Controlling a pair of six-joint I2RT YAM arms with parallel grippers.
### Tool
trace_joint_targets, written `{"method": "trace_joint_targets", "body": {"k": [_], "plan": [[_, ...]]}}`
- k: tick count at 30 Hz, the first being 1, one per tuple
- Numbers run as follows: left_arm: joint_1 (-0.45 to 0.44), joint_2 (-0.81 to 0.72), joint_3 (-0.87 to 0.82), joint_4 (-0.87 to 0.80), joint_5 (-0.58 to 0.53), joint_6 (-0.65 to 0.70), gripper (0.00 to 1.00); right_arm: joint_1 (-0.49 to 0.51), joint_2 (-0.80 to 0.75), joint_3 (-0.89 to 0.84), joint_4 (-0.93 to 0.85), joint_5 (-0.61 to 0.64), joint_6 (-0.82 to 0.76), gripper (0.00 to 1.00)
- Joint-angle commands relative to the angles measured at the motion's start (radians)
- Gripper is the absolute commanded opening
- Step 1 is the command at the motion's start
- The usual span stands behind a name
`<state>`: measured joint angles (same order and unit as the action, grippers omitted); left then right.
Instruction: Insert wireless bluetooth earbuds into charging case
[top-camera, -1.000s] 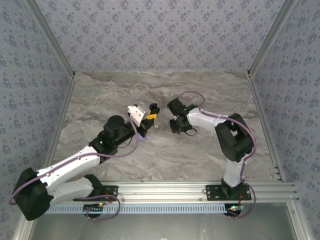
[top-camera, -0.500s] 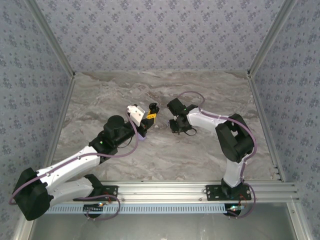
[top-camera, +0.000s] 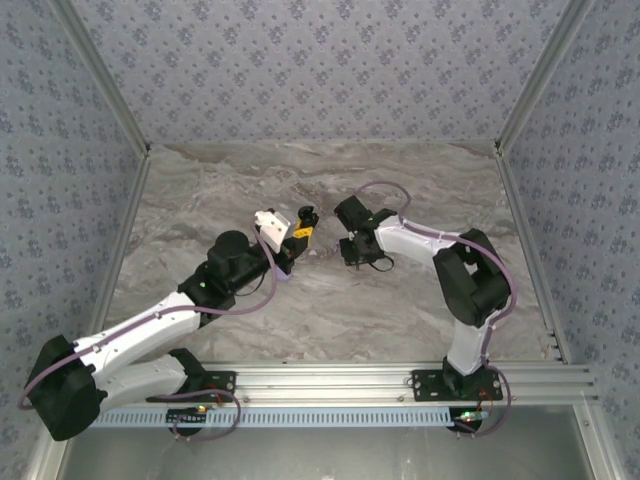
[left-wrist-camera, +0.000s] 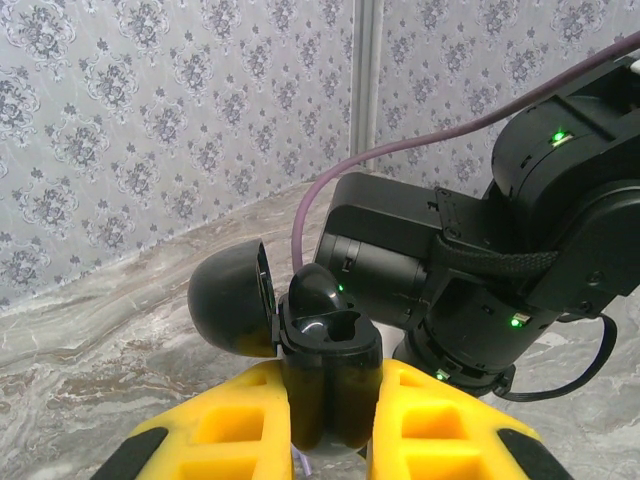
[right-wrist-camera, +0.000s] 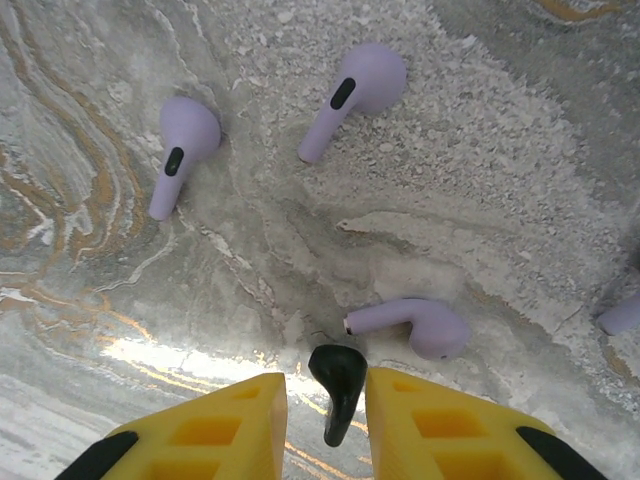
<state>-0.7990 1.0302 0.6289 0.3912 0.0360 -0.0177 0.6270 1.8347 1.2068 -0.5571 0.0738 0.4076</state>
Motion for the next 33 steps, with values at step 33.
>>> {"method": "trace_joint_targets", "body": {"k": [33], "plan": [[-0.004,0.012,0.033,-0.003,0.002,0.010,0.00,-0.010,0.112,0.033,0.014,0.015,0.000,0.29]]}}
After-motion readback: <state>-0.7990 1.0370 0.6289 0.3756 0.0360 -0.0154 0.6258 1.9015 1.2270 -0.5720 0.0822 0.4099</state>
